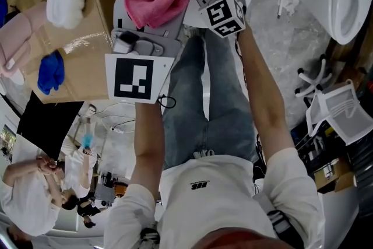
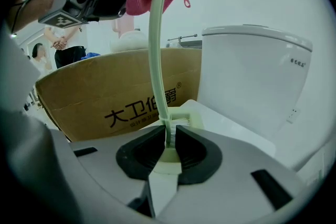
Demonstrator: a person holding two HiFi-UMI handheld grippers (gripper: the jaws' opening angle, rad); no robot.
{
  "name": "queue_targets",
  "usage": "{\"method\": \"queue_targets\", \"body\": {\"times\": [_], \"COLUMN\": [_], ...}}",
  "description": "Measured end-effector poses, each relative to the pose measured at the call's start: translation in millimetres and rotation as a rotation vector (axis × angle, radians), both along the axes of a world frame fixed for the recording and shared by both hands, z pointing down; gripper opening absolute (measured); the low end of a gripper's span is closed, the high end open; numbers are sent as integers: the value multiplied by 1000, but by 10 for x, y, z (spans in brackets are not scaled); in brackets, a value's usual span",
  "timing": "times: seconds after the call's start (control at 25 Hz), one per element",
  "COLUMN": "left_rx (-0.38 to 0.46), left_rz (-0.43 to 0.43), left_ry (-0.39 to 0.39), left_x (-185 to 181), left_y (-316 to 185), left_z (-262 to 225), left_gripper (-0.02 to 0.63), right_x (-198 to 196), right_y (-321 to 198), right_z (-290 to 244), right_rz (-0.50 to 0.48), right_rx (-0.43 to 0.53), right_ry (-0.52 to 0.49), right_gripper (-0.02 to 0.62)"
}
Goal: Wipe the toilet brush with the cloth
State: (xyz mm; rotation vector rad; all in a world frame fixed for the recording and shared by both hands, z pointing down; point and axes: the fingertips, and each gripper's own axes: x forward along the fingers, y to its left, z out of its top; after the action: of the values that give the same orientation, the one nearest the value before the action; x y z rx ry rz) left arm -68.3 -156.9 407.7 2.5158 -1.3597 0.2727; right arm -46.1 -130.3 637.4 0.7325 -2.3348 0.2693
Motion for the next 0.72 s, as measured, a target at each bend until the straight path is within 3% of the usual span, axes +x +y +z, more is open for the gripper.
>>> {"method": "queue_targets", "body": {"times": [0.24,0.72], "left_rx": [9,1], "left_rz": [-4,-22], "left_ry": [2,13], "left_x": [-40,0], "left_y": [166,456], "left_z": [-13,-183], "left_gripper": [172,172], "right_x": [42,355], "right_y": [21,223], "right_z": [-196,-1011], "right_rz": [89,141], "right_rx": [4,71], "right_ry": [-111,-183], "right_gripper": [74,77]}}
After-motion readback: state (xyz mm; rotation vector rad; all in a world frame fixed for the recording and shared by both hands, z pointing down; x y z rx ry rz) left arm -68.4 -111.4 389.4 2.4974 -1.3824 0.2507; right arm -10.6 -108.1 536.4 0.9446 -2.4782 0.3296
